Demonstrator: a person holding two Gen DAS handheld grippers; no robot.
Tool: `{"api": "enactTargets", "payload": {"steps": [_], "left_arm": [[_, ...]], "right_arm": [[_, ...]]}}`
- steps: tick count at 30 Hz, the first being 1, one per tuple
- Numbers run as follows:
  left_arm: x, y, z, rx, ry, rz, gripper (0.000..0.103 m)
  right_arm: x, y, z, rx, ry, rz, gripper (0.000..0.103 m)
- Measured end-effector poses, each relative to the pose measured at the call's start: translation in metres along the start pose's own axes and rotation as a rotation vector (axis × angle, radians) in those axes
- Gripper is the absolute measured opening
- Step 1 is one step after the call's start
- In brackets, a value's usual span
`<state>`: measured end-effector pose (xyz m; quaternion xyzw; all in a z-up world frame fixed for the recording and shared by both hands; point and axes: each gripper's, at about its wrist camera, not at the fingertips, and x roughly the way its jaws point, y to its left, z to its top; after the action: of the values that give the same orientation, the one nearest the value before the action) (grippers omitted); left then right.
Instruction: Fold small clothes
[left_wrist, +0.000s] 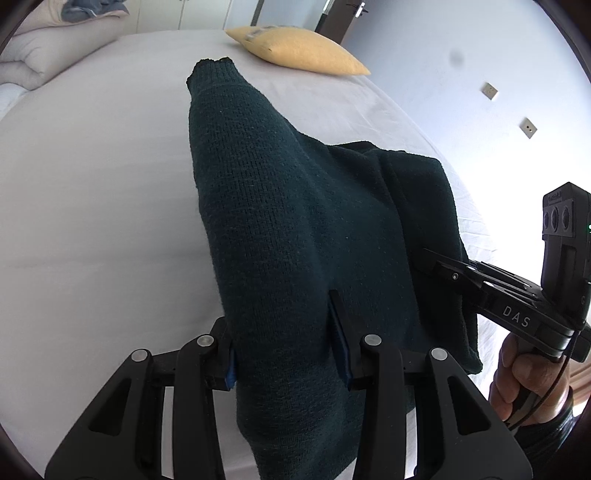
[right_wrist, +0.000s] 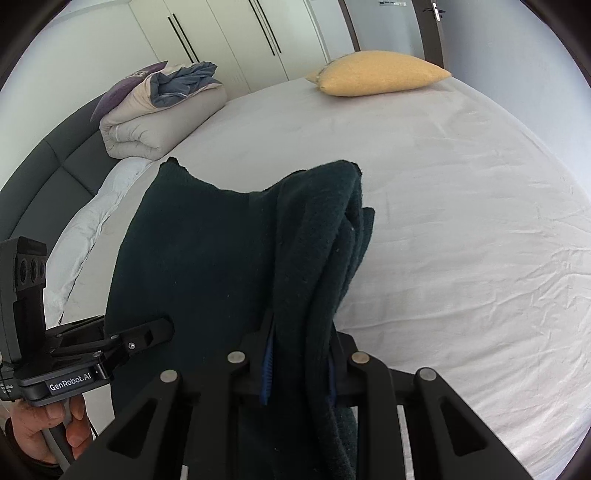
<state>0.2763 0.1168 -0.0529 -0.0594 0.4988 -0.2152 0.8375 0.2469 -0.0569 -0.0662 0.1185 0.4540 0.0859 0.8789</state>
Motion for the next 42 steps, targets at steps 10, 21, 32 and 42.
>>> {"api": "enactTargets", "payload": {"steps": [10, 21, 32, 42], "left_arm": [[-0.041, 0.068, -0.023, -0.060, -0.012, 0.064, 0.037], [-0.021, 0.117, -0.049, -0.111, 0.070, 0.076, 0.039], [0.004, 0.123, -0.054, -0.171, 0.039, 0.038, 0.061], [0.025, 0.134, -0.050, -0.143, 0.012, 0.026, 0.070]], "right_arm": [[0.035, 0.076, -0.002, -0.045, 0.051, 0.047, 0.024], [0.081, 0.076, -0.026, 0.010, 0.131, 0.070, 0.024], [0.095, 0.042, -0.048, 0.130, 0.137, 0.115, 0.028], [0.094, 0.037, -0.056, 0.152, 0.125, 0.115, 0.032]]}}
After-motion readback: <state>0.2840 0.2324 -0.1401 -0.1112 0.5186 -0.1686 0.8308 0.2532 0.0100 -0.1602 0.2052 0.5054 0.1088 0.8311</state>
